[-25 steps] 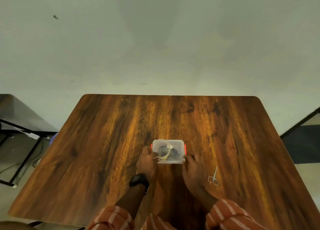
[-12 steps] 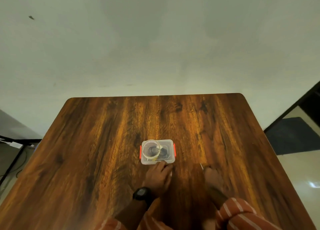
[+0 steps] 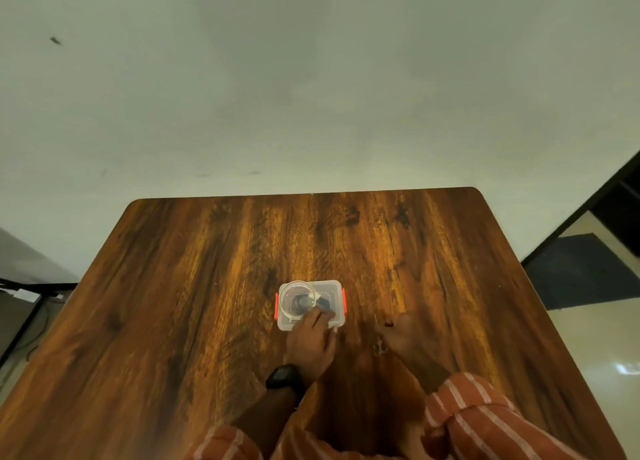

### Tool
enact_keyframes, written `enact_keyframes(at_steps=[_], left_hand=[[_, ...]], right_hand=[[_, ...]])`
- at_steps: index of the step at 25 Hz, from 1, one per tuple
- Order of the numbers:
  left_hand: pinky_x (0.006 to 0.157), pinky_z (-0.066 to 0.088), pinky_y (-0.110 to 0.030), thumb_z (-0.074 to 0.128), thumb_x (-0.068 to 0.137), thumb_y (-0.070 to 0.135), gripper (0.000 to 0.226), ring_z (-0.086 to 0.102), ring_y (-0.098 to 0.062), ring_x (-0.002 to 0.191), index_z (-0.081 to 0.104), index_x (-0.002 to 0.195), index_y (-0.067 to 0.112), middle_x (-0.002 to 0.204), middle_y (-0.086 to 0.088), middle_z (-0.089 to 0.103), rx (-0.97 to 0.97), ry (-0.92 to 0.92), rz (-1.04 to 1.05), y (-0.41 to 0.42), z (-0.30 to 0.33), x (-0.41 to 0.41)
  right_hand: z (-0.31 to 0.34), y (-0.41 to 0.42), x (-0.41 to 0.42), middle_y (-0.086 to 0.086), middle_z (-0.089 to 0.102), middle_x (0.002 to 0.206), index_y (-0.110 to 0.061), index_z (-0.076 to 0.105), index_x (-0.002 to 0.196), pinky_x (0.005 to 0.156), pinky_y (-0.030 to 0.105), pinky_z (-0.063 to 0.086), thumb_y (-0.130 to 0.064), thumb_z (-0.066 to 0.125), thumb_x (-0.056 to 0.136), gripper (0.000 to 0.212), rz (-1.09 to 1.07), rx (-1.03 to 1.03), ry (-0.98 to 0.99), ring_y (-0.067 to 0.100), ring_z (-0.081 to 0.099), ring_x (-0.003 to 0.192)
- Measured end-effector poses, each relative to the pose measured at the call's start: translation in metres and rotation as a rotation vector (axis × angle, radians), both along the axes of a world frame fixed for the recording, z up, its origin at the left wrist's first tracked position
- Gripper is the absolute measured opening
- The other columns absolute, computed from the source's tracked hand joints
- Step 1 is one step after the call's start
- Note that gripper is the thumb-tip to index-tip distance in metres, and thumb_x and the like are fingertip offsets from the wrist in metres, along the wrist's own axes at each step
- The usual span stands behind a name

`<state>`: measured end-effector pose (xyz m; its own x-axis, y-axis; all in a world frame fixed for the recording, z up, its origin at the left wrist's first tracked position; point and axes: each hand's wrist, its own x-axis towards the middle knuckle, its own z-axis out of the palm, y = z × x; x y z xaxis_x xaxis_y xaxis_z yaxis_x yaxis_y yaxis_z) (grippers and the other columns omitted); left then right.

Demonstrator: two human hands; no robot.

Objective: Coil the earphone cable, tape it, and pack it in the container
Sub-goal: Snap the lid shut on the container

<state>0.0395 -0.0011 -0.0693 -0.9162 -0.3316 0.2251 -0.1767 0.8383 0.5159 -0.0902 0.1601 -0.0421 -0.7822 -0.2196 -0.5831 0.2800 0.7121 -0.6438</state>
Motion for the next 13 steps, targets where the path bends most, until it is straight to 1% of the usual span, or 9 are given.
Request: enact_keyframes(at_steps=[1, 2, 3, 4, 5, 7, 10, 12, 13], left_hand=[[0.091, 0.045, -0.024, 0.055, 0.092, 0.027, 0.028, 0.06, -0.014, 0.105, 0.062, 0.117, 0.018, 0.117, 0.001, 0.063, 0.023, 0.029, 0.089, -0.011, 0.005, 0.002], [0.09, 0.044, -0.024, 0.057, 0.091, 0.024, 0.026, 0.059, -0.015, 0.105, 0.063, 0.116, 0.017, 0.117, 0.001, 0.063, 0.061, 0.038, 0.185, -0.023, 0.01, 0.003], [0.085, 0.045, -0.025, 0.057, 0.091, 0.023, 0.023, 0.059, -0.015, 0.102, 0.063, 0.112, 0.016, 0.114, 0.001, 0.063, 0.097, 0.043, 0.288, -0.036, 0.015, 0.004], [0.079, 0.047, -0.027, 0.056, 0.09, 0.025, 0.021, 0.059, -0.016, 0.095, 0.063, 0.107, 0.017, 0.108, 0.0, 0.063, 0.119, 0.051, 0.385, -0.048, 0.019, 0.005], [0.074, 0.047, -0.03, 0.054, 0.089, 0.027, 0.02, 0.058, -0.017, 0.089, 0.063, 0.104, 0.018, 0.103, 0.0, 0.062, 0.137, 0.058, 0.465, -0.059, 0.018, 0.006], [0.072, 0.05, -0.037, 0.052, 0.086, 0.031, 0.022, 0.058, -0.018, 0.086, 0.061, 0.104, 0.022, 0.099, 0.001, 0.063, 0.224, 0.036, 0.597, -0.078, 0.014, 0.012], [0.079, 0.053, -0.043, 0.05, 0.087, 0.038, 0.021, 0.06, -0.017, 0.089, 0.059, 0.103, 0.028, 0.101, 0.003, 0.064, 0.384, -0.043, 0.666, -0.092, 0.004, 0.016], [0.079, 0.051, -0.038, 0.051, 0.093, 0.037, 0.017, 0.06, -0.018, 0.092, 0.059, 0.103, 0.026, 0.103, 0.002, 0.064, 0.501, -0.088, 0.682, -0.09, 0.009, 0.018], [0.073, 0.048, -0.034, 0.049, 0.097, 0.038, 0.016, 0.059, -0.019, 0.09, 0.059, 0.098, 0.025, 0.099, 0.002, 0.063, 0.579, -0.112, 0.681, -0.086, 0.015, 0.019]], right_hand=[[-0.001, -0.014, -0.002, 0.003, 0.072, 0.077, -0.014, 0.071, 0.085, 0.058, 0.024, 0.055, -0.019, 0.067, 0.089, 0.008, 0.01, -0.067, 0.004, 0.01, 0.067, 0.065], [-0.001, -0.028, -0.005, 0.005, 0.073, 0.077, -0.011, 0.072, 0.083, 0.059, 0.028, 0.056, -0.012, 0.069, 0.087, 0.005, -0.006, -0.168, 0.037, 0.012, 0.067, 0.064], [-0.002, -0.047, -0.009, 0.006, 0.073, 0.076, -0.009, 0.072, 0.079, 0.062, 0.032, 0.057, -0.005, 0.072, 0.083, 0.005, -0.031, -0.272, 0.077, 0.015, 0.067, 0.065], [0.0, -0.067, -0.012, 0.006, 0.073, 0.076, -0.009, 0.072, 0.076, 0.062, 0.032, 0.055, -0.002, 0.074, 0.079, 0.008, -0.052, -0.322, 0.114, 0.017, 0.067, 0.068], [0.002, -0.082, -0.013, 0.004, 0.073, 0.077, -0.009, 0.071, 0.075, 0.06, 0.028, 0.053, 0.0, 0.075, 0.078, 0.009, -0.064, -0.342, 0.119, 0.019, 0.067, 0.072], [-0.006, -0.104, -0.015, 0.003, 0.071, 0.081, -0.005, 0.073, 0.081, 0.055, 0.02, 0.045, -0.001, 0.075, 0.078, 0.005, -0.067, -0.305, 0.121, 0.017, 0.066, 0.076], [-0.025, -0.112, -0.013, 0.004, 0.073, 0.086, -0.007, 0.075, 0.089, 0.051, 0.017, 0.042, -0.009, 0.076, 0.08, 0.01, 0.019, -0.159, 0.159, 0.014, 0.065, 0.074], [-0.027, -0.114, -0.008, 0.004, 0.073, 0.085, -0.008, 0.075, 0.09, 0.052, 0.016, 0.042, -0.011, 0.075, 0.08, 0.009, 0.057, -0.135, 0.19, 0.014, 0.066, 0.073], [-0.026, -0.112, -0.006, 0.003, 0.072, 0.083, -0.009, 0.075, 0.09, 0.052, 0.016, 0.041, -0.01, 0.074, 0.081, 0.009, 0.041, -0.148, 0.212, 0.014, 0.066, 0.072]])
